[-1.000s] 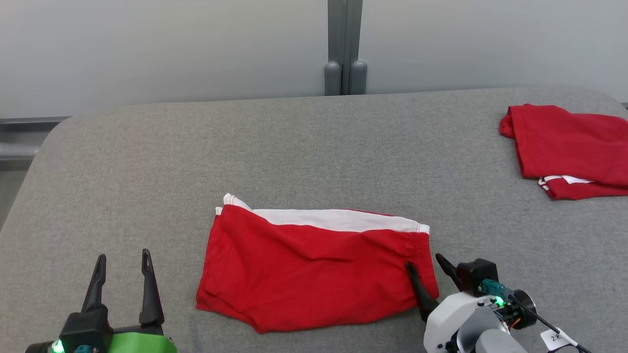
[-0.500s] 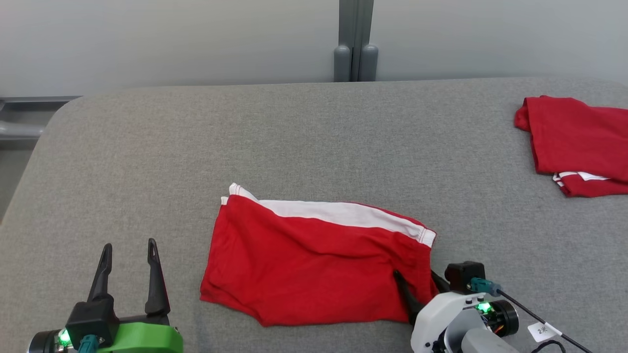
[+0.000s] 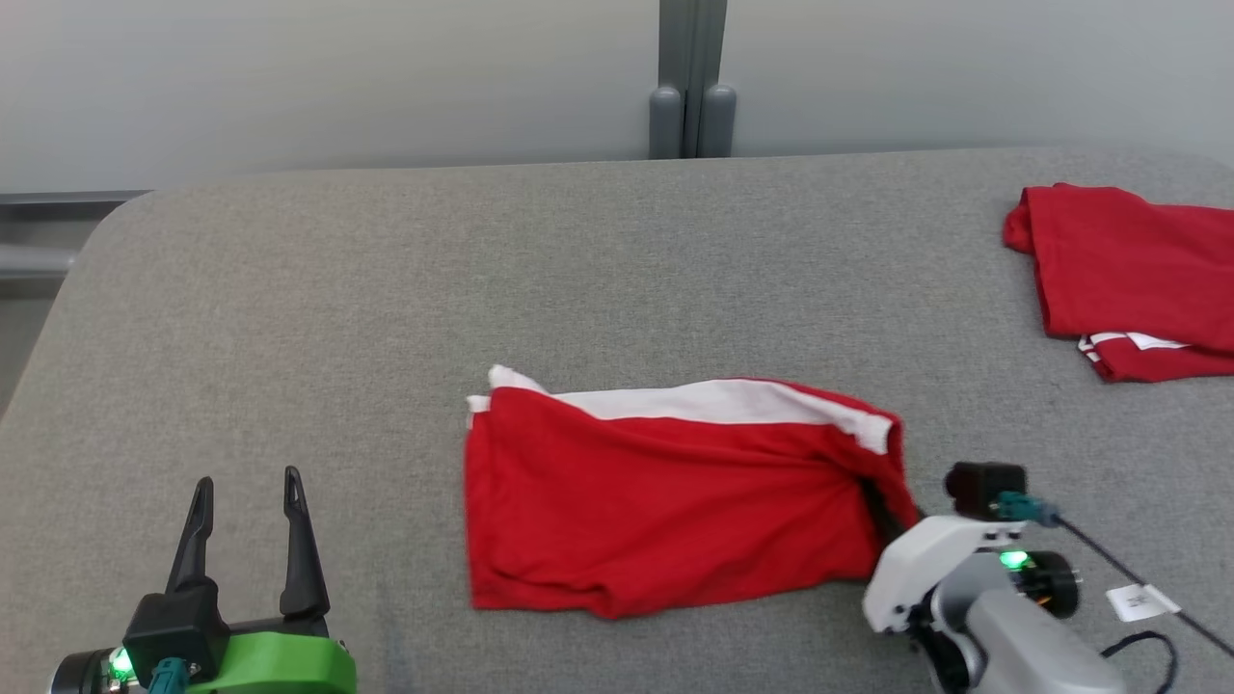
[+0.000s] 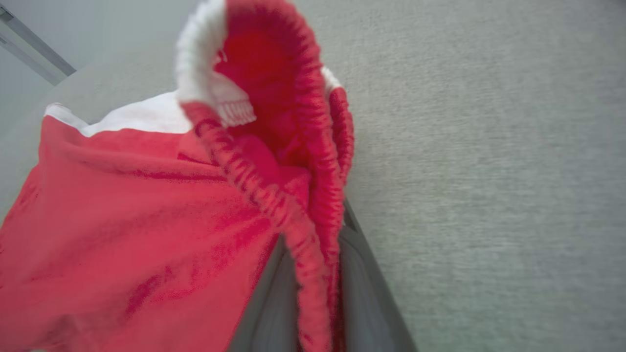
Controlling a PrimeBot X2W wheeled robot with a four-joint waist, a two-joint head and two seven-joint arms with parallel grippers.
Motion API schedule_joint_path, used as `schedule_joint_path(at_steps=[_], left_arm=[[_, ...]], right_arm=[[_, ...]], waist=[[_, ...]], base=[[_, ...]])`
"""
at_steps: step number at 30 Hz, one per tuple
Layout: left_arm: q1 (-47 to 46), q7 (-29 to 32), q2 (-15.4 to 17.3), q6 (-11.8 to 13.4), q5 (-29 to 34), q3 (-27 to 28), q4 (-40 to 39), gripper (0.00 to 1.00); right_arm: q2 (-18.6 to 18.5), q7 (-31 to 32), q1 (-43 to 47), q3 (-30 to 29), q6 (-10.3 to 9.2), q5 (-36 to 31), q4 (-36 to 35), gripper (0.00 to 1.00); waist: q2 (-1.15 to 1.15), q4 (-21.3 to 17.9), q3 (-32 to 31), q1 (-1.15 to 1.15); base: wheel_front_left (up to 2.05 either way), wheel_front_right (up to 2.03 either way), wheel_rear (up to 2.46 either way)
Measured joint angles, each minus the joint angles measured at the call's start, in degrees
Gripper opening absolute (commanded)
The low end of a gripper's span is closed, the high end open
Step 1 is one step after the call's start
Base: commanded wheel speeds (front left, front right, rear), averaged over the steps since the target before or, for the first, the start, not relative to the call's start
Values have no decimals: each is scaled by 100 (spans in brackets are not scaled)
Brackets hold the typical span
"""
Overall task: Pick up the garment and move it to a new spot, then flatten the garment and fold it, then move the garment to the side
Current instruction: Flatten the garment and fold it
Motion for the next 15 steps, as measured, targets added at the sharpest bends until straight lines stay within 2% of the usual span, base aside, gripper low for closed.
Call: schedule_joint_path(at_steps=[4, 10, 15], left_arm=[[18, 0, -4, 0, -1, 9, -3, 100], [22, 0, -7, 0, -18, -27, 3, 100], [23, 1, -10, 0, -62, -76, 40, 100]], right_arm=[[-606, 0, -82, -342, -1, -19, -68, 0], [-1446, 47, -340, -397, -1, 96, 82, 0], [-1666, 550, -517, -185, -2, 355, 81, 0]], waist=[[0, -115, -34, 0], [0, -283, -71, 0], [0, -400, -96, 0]], base=[[0, 0, 0], [0, 0, 0], [0, 0, 0]])
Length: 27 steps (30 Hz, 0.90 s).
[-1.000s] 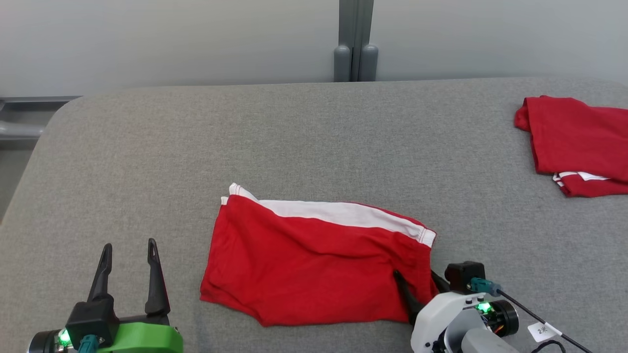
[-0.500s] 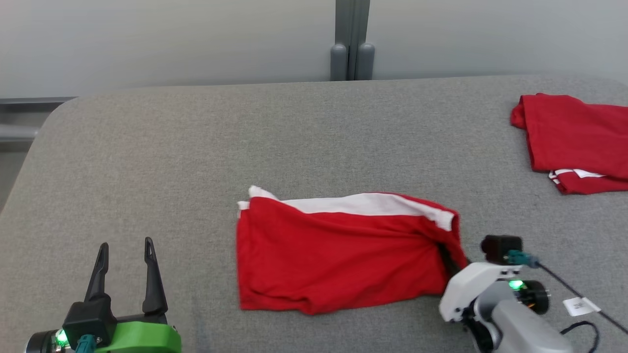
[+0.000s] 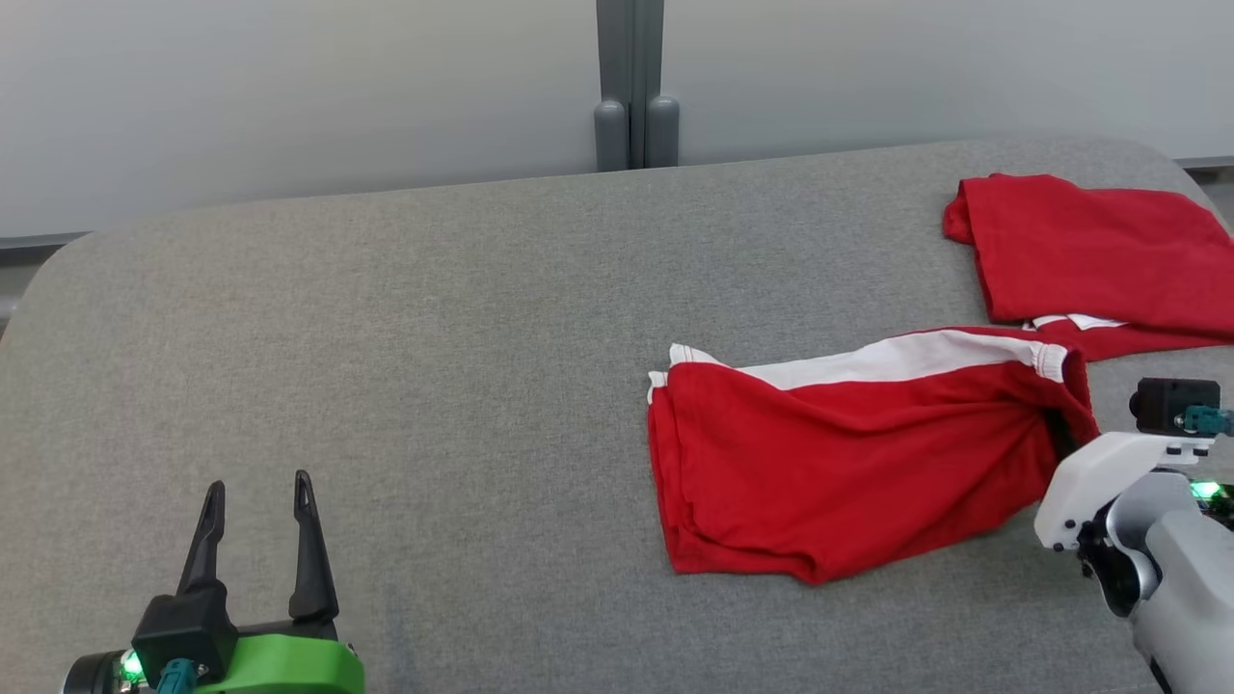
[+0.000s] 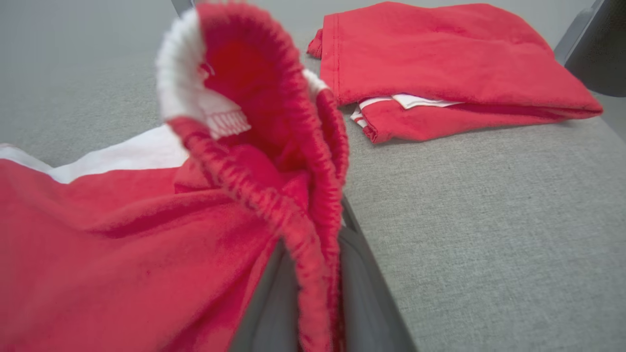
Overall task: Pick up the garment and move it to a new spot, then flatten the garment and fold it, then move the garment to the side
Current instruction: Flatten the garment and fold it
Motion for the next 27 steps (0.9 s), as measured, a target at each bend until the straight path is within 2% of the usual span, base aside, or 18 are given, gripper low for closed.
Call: schedule_joint_path(at_steps=[6, 14, 20, 27], left_arm=[[27, -1, -1, 45, -86, -73, 70, 100], [78, -1, -3, 58, -144, -138, 100, 100], [76, -1, -3, 62, -159, -188, 109, 100], [23, -1, -4, 99, -178, -280, 116, 100]], right_arm=[[19, 572, -8, 289, -1, 739, -624, 0], [237, 772, 138, 648, -1, 1156, -1511, 0], [809, 818, 158, 738, -1, 1134, -1741, 0], [1600, 673, -10, 476, -2, 798, -1305, 0]], waist=[[0, -92, -107, 0], [0, -156, -195, 0], [0, -142, -170, 0], [0, -41, -96, 0]], base=[[0, 0, 0], [0, 0, 0], [0, 0, 0], [0, 0, 0]])
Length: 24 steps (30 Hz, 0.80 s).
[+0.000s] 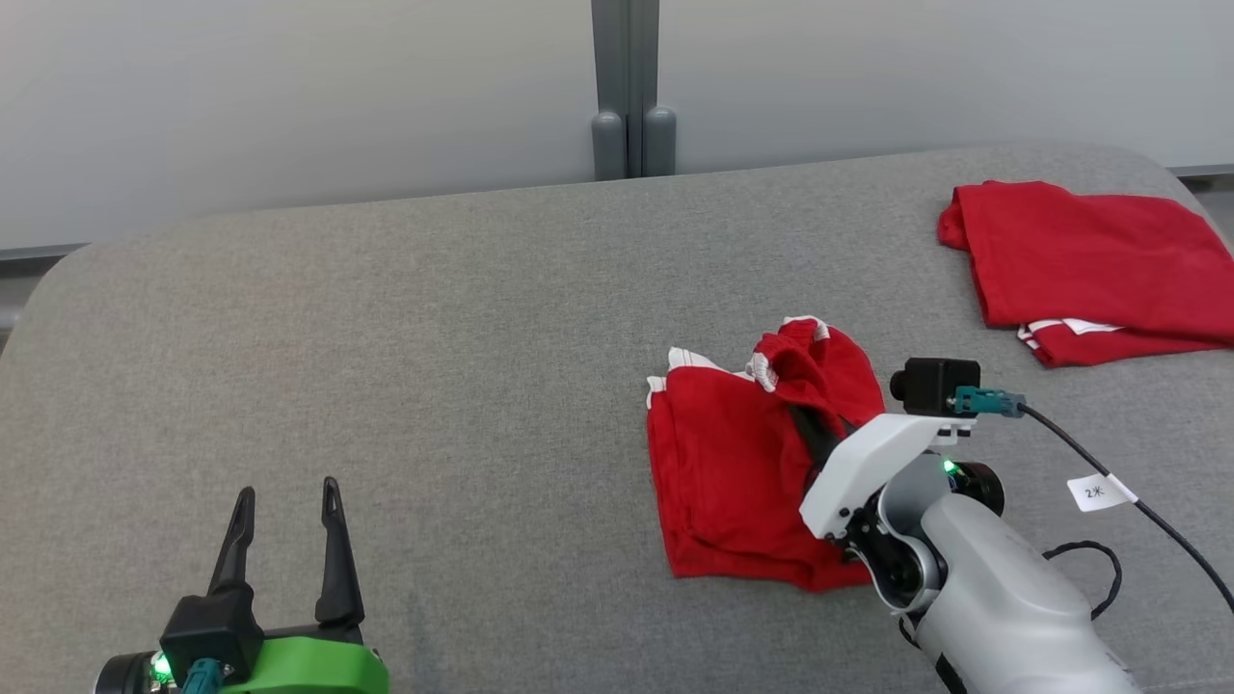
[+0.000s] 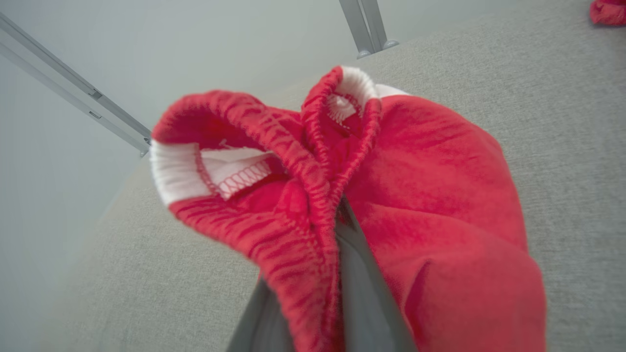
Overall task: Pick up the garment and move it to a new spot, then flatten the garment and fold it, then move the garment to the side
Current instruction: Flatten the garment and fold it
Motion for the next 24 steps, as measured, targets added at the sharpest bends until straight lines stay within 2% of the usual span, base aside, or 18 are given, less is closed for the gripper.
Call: schedule_joint_path(at_steps=[4, 10, 11, 12, 16, 20, 24], left_arm=[[-57, 1, 0, 7, -15, -80, 11, 100], [-165, 0, -1, 74, -58, -212, 16, 100], [-184, 1, -1, 82, -59, -227, 21, 100], [-206, 0, -1, 93, -59, -242, 22, 100], [-281, 1, -1, 114, -99, -227, 58, 100], [-269, 1, -1, 112, -98, -133, 74, 100], [-187, 0, -1, 101, -63, -32, 75, 100]], right_arm=[[219, -164, -116, -98, -1, -307, 359, 0], [360, -337, -136, -8, -2, -321, 647, 0], [360, -396, -136, 77, -2, -261, 643, 46], [360, -456, -137, 156, -2, -241, 637, 100], [363, -636, -151, 638, -2, -174, 660, 100], [356, -868, -252, 858, -2, -486, 661, 100], [145, -1014, -222, 947, -1, -622, 410, 100]], waist=[[0, 91, 56, 0], [0, 236, 180, 0], [0, 251, 204, 0], [0, 261, 222, 0], [0, 270, 281, 0], [0, 195, 227, 0], [0, 102, 135, 0]], base=[[0, 0, 0], [0, 0, 0], [0, 0, 0], [0, 0, 0], [0, 0, 0], [0, 0, 0], [0, 0, 0]])
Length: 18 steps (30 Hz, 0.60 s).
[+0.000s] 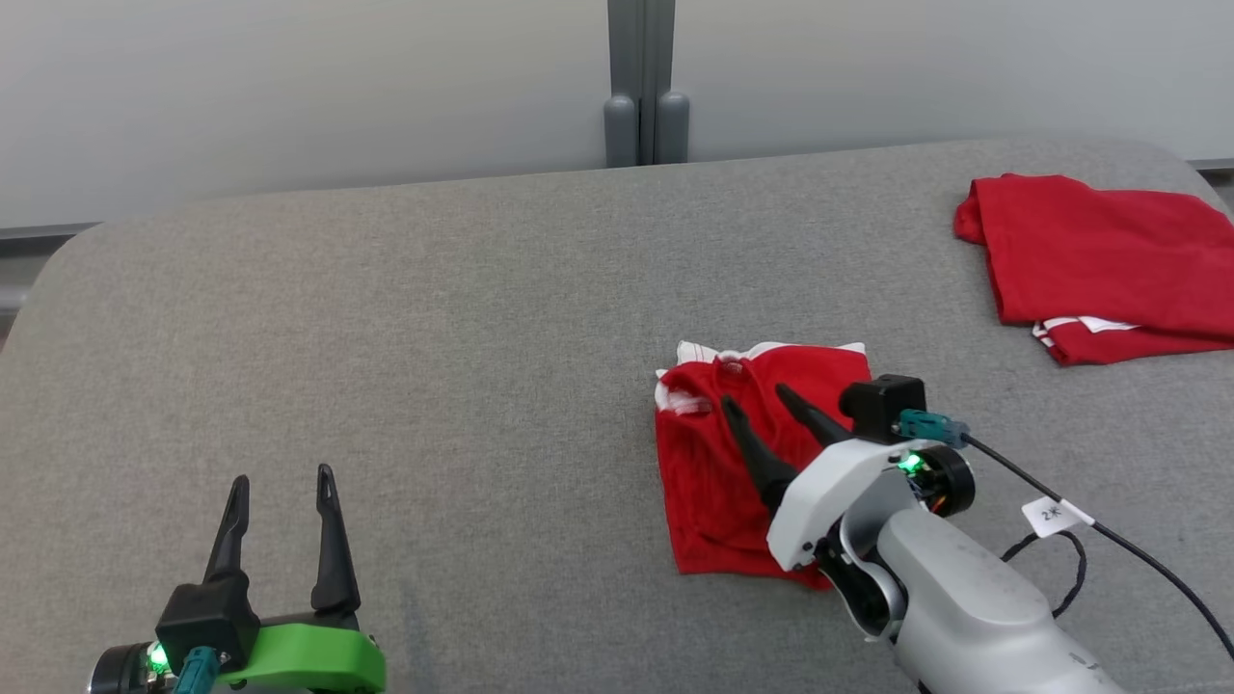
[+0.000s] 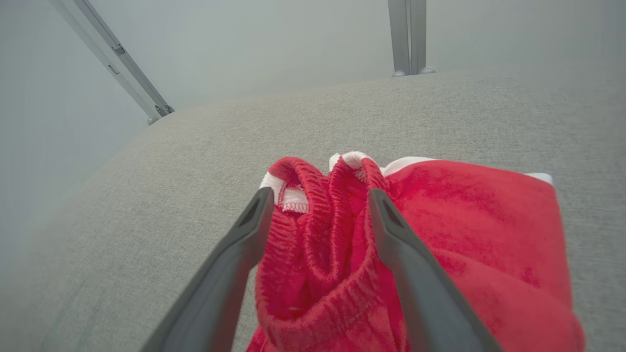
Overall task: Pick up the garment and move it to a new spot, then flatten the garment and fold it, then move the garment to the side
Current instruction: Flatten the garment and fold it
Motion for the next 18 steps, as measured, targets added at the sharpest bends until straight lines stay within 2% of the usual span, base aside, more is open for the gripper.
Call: schedule_joint_path(at_steps=[5, 10, 18], left_arm=[[148, 0, 0, -47, 57, 146, -38, 100], [191, 0, -1, -58, 97, 245, -75, 100], [227, 0, -1, -80, 174, 360, -100, 100]], right_arm=[[-458, -135, 272, -196, 0, -140, -565, 100], [-887, -190, 666, -826, 0, -619, -1304, 100], [-998, -210, 1869, -2259, -1, -1404, -2638, 100]], waist=[[0, -157, -142, 0], [0, -343, -229, 0], [0, -541, -317, 0]], base=[[0, 0, 0], [0, 0, 0], [0, 0, 0]])
